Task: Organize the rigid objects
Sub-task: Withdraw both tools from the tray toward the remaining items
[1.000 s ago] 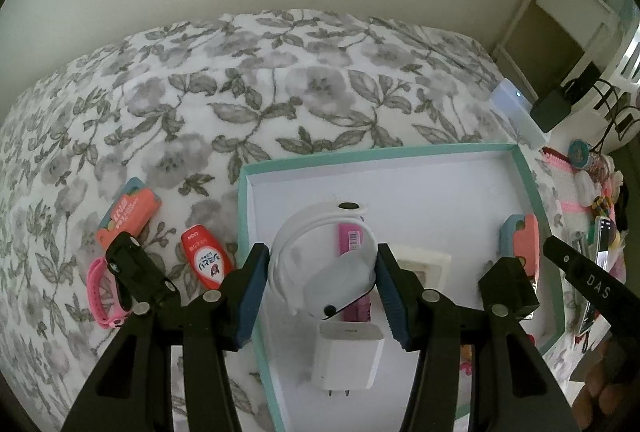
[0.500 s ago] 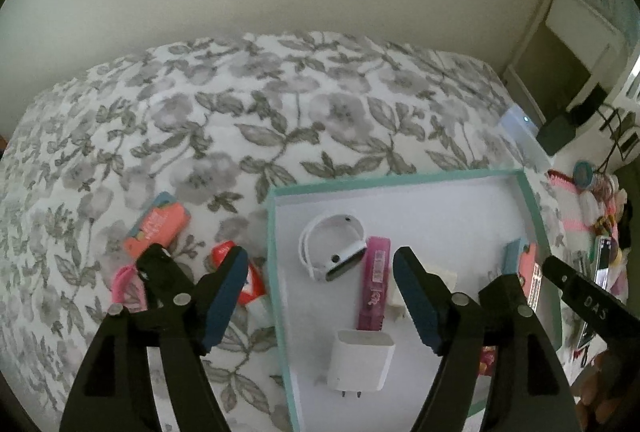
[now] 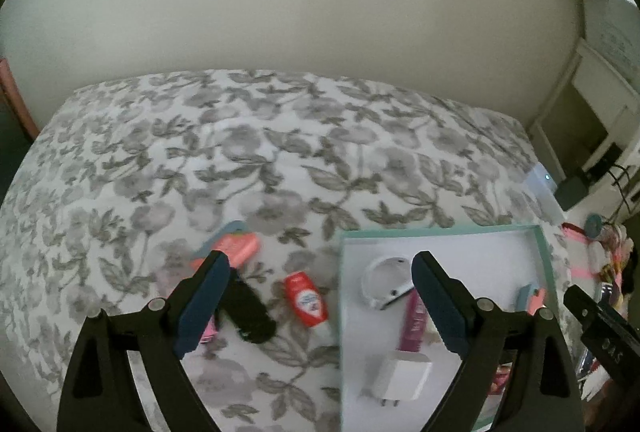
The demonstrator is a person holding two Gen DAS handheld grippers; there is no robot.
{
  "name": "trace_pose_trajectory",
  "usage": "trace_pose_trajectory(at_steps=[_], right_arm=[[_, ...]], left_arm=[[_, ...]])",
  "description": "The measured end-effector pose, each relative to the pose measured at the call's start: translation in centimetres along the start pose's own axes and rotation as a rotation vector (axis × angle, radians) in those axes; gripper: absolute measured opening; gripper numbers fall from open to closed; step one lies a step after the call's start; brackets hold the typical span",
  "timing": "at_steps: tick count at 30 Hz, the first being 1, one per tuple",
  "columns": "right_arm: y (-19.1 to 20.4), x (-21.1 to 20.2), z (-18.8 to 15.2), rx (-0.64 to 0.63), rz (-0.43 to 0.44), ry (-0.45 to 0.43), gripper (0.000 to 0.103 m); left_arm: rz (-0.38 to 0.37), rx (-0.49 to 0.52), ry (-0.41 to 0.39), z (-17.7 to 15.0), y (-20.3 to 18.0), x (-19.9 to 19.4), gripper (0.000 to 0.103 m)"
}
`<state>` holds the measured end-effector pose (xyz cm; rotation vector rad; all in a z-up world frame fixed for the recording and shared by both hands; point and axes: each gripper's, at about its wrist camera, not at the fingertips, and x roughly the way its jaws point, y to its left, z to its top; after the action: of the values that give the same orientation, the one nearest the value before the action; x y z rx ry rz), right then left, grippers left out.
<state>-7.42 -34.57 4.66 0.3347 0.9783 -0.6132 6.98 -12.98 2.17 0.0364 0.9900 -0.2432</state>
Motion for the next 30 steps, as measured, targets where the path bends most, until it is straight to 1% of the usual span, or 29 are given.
trace_pose_trajectory(at_steps=[4,6,8,11,14,16,20,23,26,30], right_arm=[[2.3,0.2,-0.5,-0.06,0.024,0.011,0.078],[3.8,0.2,-0.9,-0.098,0.044,0.012,0.081],[5.1,0.2,-1.3,-0.13,0.062,0.01,0.088],[7.1,0.0,-1.9,-0.18,0.092,0.004,0.092],[8.6,-0.2,-2.5,-0.212,0.117,-0.01,0.1],[9.6,-0.3,-2.8,-0.226,0.131,-0.018,0.101],[11.3,-0.2,-3.6,-0.243,0.201,-0.003,0.102],[12.7,0.0,-4.1,-0.251,0.235,0.01,0.102],[14.0,0.1,-4.6,-0.268,0.246,0.018,0.102],[15.8,0.4,-5.1,-0.282,0.282,0.044,0.102]], left_arm=[[0.027,-0.042,-0.006,0.4,2.3,-0.3,0.093],[0.031,-0.062,-0.01,0.6,3.5,-0.4,0.093],[0.042,-0.09,-0.014,0.7,5.0,-0.4,0.093],[0.06,-0.139,-0.015,0.8,7.2,-0.2,0.095],[0.084,-0.217,-0.019,0.7,10.4,-0.3,0.097],[0.109,-0.259,-0.026,0.6,12.2,-0.4,0.097],[0.159,-0.345,-0.05,0.3,16.2,-1.1,0.097],[0.188,-0.376,-0.056,0.0,18.2,-1.5,0.097],[0.195,-0.392,-0.049,-0.2,19.6,-1.6,0.097],[0.187,-0.415,-0.04,-0.4,20.9,-1.3,0.097]])
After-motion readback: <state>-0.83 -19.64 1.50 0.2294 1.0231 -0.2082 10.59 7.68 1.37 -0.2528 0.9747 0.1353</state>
